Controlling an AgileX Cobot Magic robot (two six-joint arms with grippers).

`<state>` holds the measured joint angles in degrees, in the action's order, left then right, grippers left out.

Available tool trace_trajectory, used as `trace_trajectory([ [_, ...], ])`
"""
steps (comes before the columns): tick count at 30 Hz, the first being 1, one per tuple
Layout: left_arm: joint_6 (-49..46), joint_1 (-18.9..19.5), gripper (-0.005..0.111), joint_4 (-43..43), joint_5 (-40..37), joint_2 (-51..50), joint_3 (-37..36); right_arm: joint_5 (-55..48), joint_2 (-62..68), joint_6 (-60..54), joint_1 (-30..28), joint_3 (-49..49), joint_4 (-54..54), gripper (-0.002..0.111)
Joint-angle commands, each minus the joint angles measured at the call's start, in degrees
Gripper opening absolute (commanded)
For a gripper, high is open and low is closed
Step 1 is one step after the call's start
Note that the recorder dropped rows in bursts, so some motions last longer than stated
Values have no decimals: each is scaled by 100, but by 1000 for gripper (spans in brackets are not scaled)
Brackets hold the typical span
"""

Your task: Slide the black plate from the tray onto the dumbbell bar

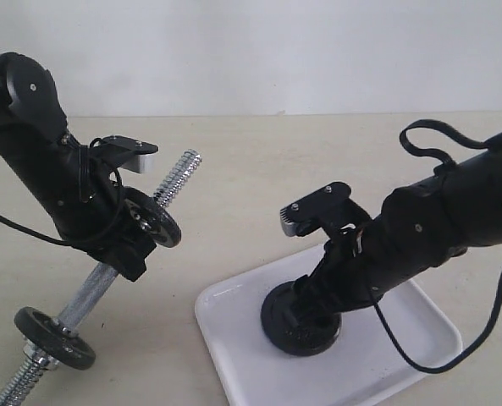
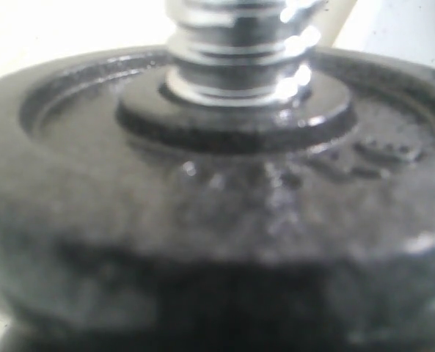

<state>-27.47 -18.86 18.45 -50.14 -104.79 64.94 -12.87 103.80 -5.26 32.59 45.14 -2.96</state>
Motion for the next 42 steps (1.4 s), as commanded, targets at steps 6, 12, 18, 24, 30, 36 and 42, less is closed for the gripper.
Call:
trace_trajectory([
  [6,-74,-33,4,343,-74,340,136,-732,-93,104,-218,-96,261,69],
  [12,-73,-33,4,343,-23,340,136,-1164,-805,79,-208,176,-296,69],
  [18,-73,-33,4,343,-23,340,136,-1481,-995,78,-208,411,-632,69],
  [24,-73,-33,4,343,-23,340,136,-1676,-862,66,-62,411,-760,69],
  [30,-73,-33,4,357,-68,340,136,-1611,-829,80,125,411,-729,69],
  [36,-73,-33,4,357,-78,340,136,-1699,-829,110,125,411,-711,79],
  [42,-73,-33,4,357,-155,340,136,-1689,-829,327,125,411,-710,79],
])
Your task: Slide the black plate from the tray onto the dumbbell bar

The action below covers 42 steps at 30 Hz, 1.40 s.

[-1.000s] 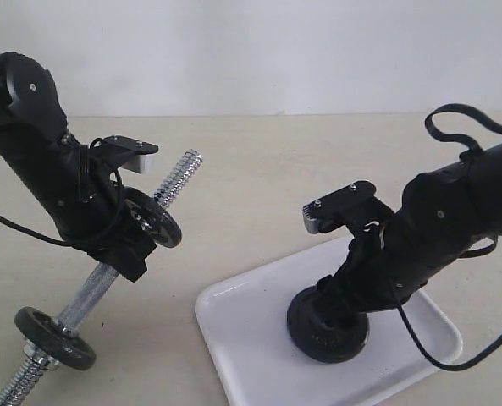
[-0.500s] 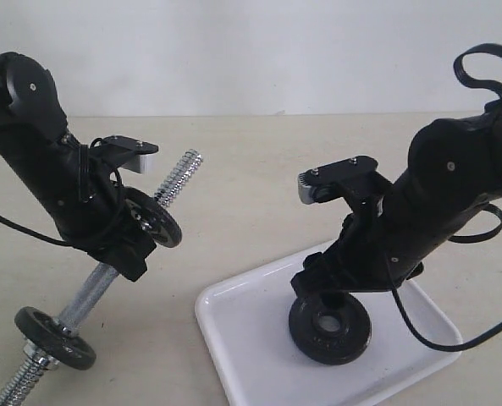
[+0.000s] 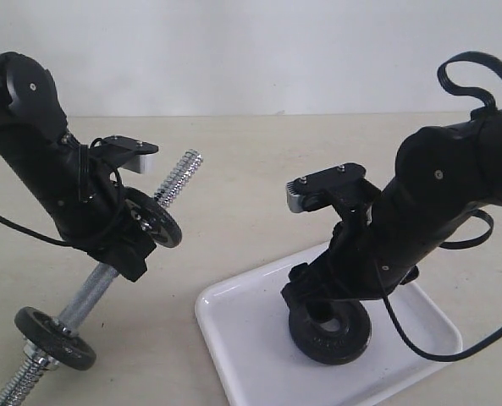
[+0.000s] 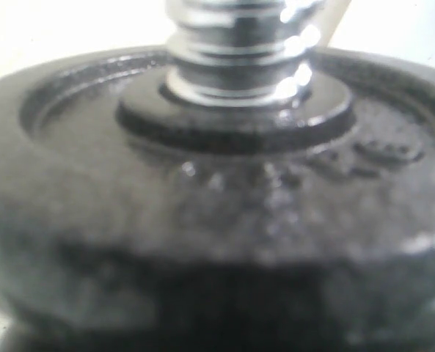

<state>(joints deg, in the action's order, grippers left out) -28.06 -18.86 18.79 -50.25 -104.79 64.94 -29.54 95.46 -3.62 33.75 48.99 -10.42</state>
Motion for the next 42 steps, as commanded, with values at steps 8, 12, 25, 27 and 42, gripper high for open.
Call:
trace_trajectory([
  [8,-14,-33,4,322,-224,340,136,-123,5,160,9,26,37,78],
  [12,-31,-33,4,322,-223,340,136,-326,5,160,9,26,25,78],
  [25,-52,-33,4,322,-189,340,136,-151,5,863,9,26,37,78],
  [27,-52,-33,4,322,-189,340,136,-151,5,863,9,26,37,78],
  [42,-66,-33,4,322,-189,340,136,-148,56,722,9,26,113,105],
])
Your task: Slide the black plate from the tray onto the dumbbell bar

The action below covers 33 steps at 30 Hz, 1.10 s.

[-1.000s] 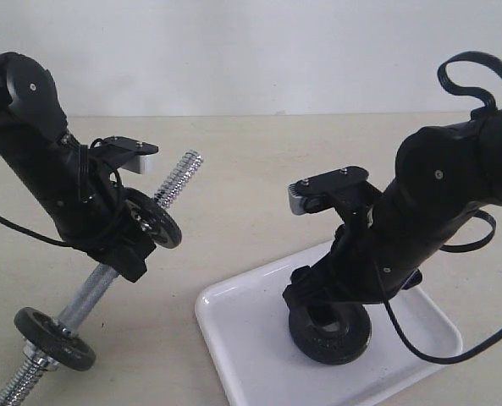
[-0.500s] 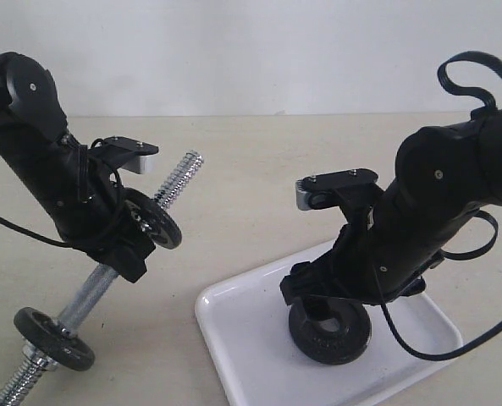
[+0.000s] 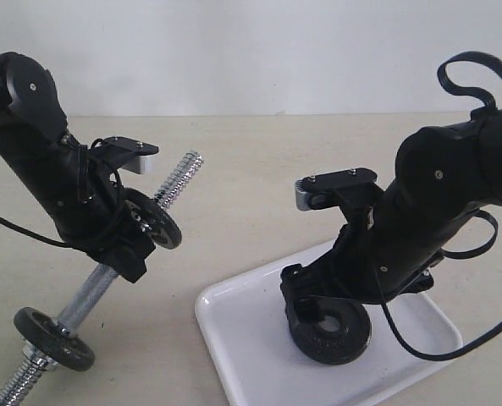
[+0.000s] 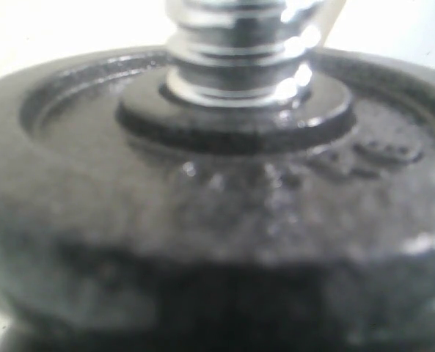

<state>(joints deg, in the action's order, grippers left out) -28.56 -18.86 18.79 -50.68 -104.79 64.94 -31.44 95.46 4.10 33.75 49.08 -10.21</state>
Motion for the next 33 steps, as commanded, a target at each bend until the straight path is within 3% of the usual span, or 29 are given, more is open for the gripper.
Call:
trace_trajectory([
  [1,-16,-33,4,322,-146,340,136,38,106,-51,9,17,144,105],
  [33,-16,-33,4,322,-54,340,136,266,1312,-175,23,17,-18,105],
])
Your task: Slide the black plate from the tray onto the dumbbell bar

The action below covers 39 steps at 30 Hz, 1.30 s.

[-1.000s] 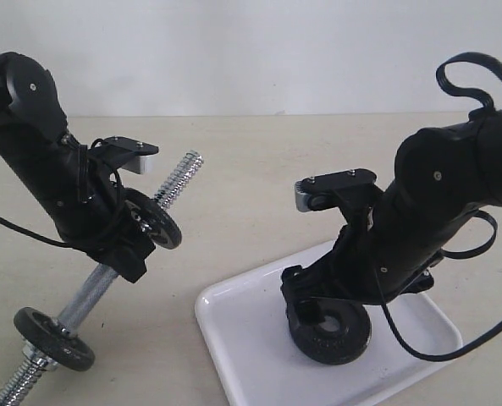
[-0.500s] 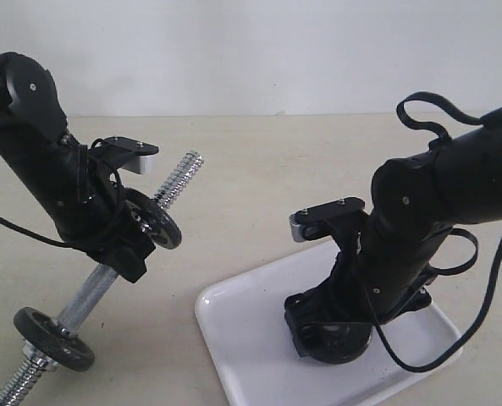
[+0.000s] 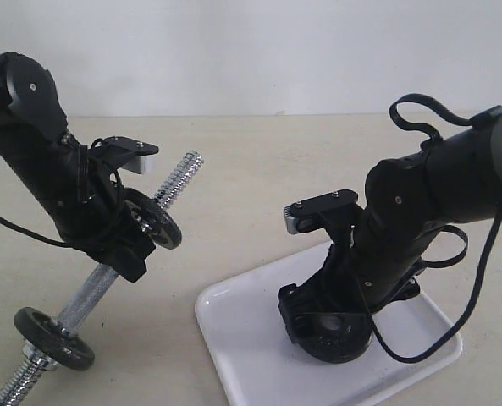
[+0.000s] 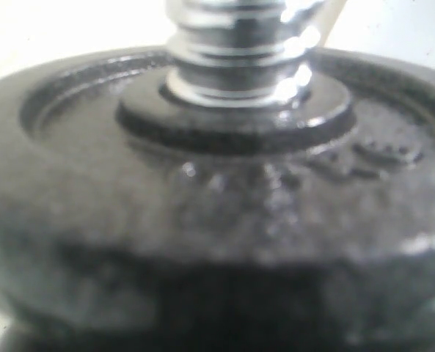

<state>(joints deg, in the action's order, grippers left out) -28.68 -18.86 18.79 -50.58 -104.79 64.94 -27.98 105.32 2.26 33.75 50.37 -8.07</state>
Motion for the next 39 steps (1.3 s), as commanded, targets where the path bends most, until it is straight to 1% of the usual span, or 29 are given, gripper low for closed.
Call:
trace_trajectory([
  [1,-3,-33,4,322,-64,340,136,-151,326,9,23,-112,-314,103],
  [2,-3,-33,4,322,-64,340,136,-234,326,9,23,-112,-369,101],
  [4,-3,-33,4,322,-64,340,136,-423,326,9,23,-112,-474,85],
  [5,-3,-33,4,322,-64,340,136,-523,326,9,23,-112,-496,75],
  [6,-3,-33,4,322,-64,340,136,-599,326,9,23,-112,-512,70],
  [7,-3,-33,4,322,-64,340,136,-755,326,9,23,-112,-654,71],
  [8,-3,-33,4,322,-76,340,136,-834,326,9,23,-112,-739,74],
  [9,-3,-33,4,322,-87,340,136,-958,326,-132,23,-112,-869,78],
  [11,-3,-33,4,322,-87,340,136,-1068,326,-146,23,-112,-940,82],
  [20,-3,-33,4,322,-87,340,136,-1497,326,-142,23,-112,-960,83],
  [24,-3,-33,4,322,-87,340,136,-1501,326,-77,23,-112,-960,83],
  [28,-3,-33,4,322,-87,340,136,-1197,326,27,23,-112,-960,82],
  [31,-3,-33,4,322,-87,340,136,-482,339,27,23,-112,-949,82],
  [34,-3,-33,4,322,-87,340,136,-56,339,-12,23,-112,-926,82],
  [39,-3,-33,4,322,-87,340,136,330,339,-27,23,-112,-439,82],
])
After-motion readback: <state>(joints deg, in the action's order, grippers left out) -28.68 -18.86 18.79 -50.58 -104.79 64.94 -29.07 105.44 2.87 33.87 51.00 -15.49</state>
